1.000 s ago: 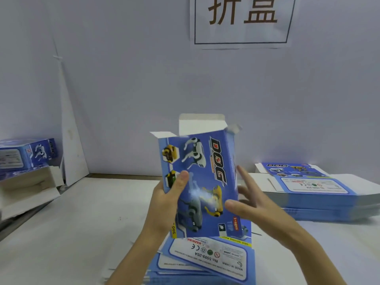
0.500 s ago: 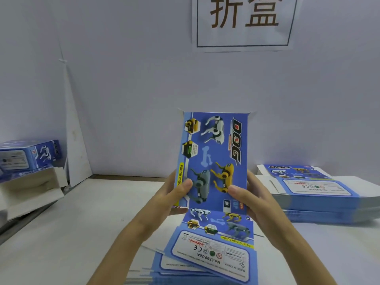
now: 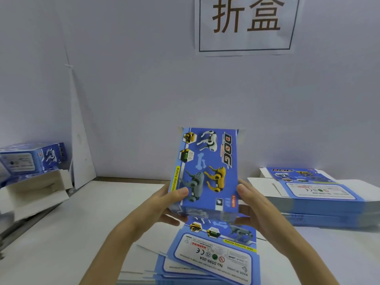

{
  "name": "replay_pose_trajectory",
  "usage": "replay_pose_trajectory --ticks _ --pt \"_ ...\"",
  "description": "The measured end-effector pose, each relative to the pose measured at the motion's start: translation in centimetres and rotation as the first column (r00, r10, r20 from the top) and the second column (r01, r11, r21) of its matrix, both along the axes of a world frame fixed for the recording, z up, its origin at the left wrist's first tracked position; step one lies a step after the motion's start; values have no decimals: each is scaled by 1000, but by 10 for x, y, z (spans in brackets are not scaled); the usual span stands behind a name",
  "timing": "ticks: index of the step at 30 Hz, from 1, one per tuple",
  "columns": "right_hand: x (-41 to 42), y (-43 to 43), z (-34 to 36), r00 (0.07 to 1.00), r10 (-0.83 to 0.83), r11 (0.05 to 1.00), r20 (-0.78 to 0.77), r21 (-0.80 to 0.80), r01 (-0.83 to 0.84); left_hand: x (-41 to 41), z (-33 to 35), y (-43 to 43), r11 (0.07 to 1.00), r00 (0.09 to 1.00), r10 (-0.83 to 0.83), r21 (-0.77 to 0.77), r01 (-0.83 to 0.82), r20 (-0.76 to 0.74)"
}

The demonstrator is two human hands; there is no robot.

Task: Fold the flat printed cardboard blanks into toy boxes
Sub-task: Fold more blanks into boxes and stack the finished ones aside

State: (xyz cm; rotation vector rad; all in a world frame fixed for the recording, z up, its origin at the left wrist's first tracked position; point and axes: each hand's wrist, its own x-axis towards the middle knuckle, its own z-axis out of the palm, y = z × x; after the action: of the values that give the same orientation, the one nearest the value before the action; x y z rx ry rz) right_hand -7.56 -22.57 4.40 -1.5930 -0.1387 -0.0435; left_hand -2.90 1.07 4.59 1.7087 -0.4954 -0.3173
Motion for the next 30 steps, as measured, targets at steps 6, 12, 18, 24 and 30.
replay_pose_trajectory --ticks 6,12,18,24,30 --pt "1 -1 -11 999 13 999 -32 -48 -14 7 12 53 973 957 226 -11 -232 -181" --pt "5 0 -12 998 20 991 -57 -131 -28 33 45 134 679 765 437 -385 -625 -472" --pt "3 5 -13 994 21 988 -109 -151 -37 51 81 143 287 749 534 -749 -597 -393" --pt "6 3 -23 990 -44 882 -133 -471 -24 40 3 26 917 974 207 327 -227 98" --pt "4 5 -39 935 -20 451 -353 -838 -306 30 -58 -38 535 979 171 823 -189 114"
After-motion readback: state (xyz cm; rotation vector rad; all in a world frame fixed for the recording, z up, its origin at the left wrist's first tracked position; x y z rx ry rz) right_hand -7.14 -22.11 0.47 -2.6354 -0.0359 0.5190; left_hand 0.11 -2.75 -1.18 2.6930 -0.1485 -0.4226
